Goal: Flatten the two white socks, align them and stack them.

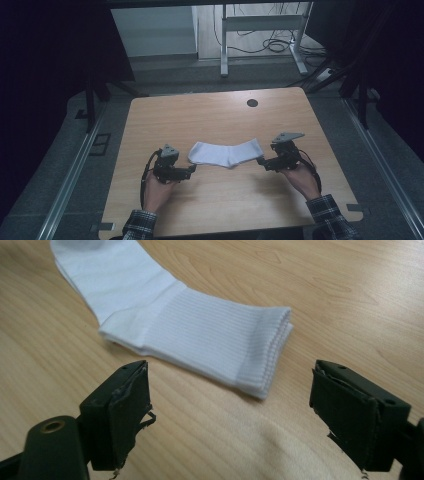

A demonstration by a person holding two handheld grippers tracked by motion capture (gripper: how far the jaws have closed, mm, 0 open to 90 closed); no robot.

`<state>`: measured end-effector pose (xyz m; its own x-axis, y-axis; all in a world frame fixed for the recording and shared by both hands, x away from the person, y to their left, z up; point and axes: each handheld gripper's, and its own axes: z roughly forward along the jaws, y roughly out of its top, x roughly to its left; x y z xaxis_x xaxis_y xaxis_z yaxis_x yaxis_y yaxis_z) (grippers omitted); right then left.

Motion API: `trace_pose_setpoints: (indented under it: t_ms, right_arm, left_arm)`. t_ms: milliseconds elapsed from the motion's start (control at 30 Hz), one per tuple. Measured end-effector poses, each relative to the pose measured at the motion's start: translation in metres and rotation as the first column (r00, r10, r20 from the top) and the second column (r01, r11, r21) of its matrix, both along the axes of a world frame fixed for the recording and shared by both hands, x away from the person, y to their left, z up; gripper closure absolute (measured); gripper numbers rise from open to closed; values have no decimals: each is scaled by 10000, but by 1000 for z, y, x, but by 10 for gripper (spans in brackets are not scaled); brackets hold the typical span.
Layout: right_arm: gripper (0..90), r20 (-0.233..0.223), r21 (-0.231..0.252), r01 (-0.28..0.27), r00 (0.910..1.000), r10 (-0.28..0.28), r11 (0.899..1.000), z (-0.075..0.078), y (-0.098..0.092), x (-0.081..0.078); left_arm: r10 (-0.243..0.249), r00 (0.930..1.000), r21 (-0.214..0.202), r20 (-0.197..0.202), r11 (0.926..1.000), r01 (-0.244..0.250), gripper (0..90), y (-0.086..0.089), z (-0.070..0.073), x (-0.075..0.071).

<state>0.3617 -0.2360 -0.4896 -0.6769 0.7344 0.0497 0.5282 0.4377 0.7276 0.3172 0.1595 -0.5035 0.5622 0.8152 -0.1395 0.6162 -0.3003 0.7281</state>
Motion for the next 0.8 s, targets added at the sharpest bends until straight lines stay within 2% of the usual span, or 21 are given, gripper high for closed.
trace_pose_setpoints:
  t_ms: [433, 800]
  right_arm:
    - [145, 137, 34, -104, 9999, 103, 9999, 3, -17, -27]
    - [141, -86, -122, -192, 9998, 191, 9997, -11, -24, -42]
  left_arm:
    - [-219, 9997, 309, 142, 9993, 215, 136, 9, -4, -31]
    - [-332, 9993, 593, 184, 9977, 321, 126, 14, -17, -49]
